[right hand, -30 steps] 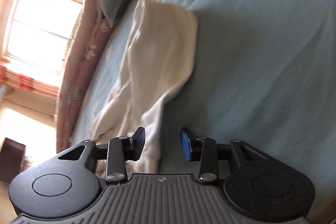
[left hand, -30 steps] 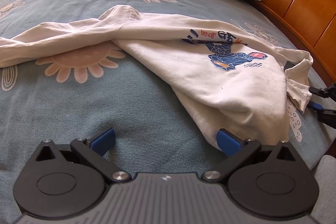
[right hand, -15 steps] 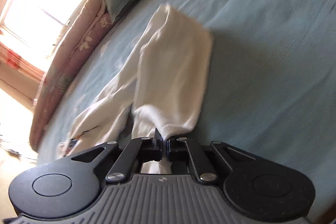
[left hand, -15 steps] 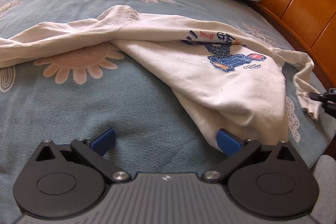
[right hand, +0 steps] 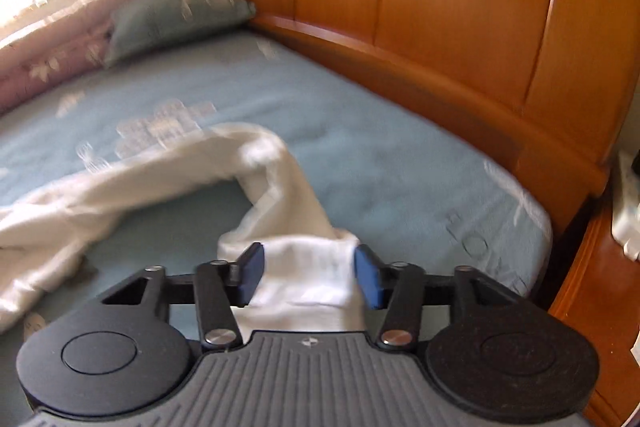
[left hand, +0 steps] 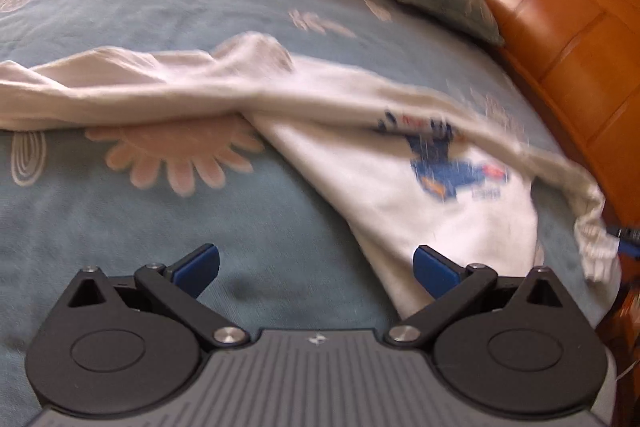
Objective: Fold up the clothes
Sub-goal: 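Lay the sleeve across the sweatshirt body with the right gripper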
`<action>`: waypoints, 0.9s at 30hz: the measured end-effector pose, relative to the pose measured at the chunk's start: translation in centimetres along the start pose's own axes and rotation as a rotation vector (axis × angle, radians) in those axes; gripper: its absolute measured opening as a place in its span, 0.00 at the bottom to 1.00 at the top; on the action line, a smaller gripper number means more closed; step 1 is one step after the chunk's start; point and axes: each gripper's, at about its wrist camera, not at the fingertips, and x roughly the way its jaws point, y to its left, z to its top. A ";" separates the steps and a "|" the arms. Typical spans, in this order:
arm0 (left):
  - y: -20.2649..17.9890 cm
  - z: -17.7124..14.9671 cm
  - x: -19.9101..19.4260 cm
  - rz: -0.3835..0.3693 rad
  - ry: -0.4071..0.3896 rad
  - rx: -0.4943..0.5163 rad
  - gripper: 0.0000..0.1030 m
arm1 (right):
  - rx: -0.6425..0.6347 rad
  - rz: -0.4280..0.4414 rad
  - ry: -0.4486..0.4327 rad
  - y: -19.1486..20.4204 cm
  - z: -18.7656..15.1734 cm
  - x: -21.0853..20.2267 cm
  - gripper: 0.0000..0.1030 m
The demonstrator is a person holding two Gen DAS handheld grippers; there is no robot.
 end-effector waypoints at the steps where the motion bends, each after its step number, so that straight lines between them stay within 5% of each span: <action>1: 0.5 0.7 -0.1 -0.008 -0.017 -0.022 0.99 | -0.012 0.020 -0.020 0.9 0.1 -0.5 0.60; 6: 1.4 4.5 0.4 -0.041 -0.076 -0.042 0.99 | -0.113 0.218 -0.034 5.8 0.4 -1.9 0.69; 14: 0.4 9.2 3.1 0.000 -0.084 0.128 0.99 | -0.270 0.312 -0.048 10.5 0.9 -3.8 0.88; 22: 2.0 7.1 5.0 -0.100 -0.004 -0.010 0.99 | -0.216 0.507 0.074 13.8 -1.9 -1.1 0.88; 27: 3.8 6.1 6.2 -0.118 0.009 -0.090 0.99 | -0.221 0.551 0.122 14.9 -3.5 0.1 0.88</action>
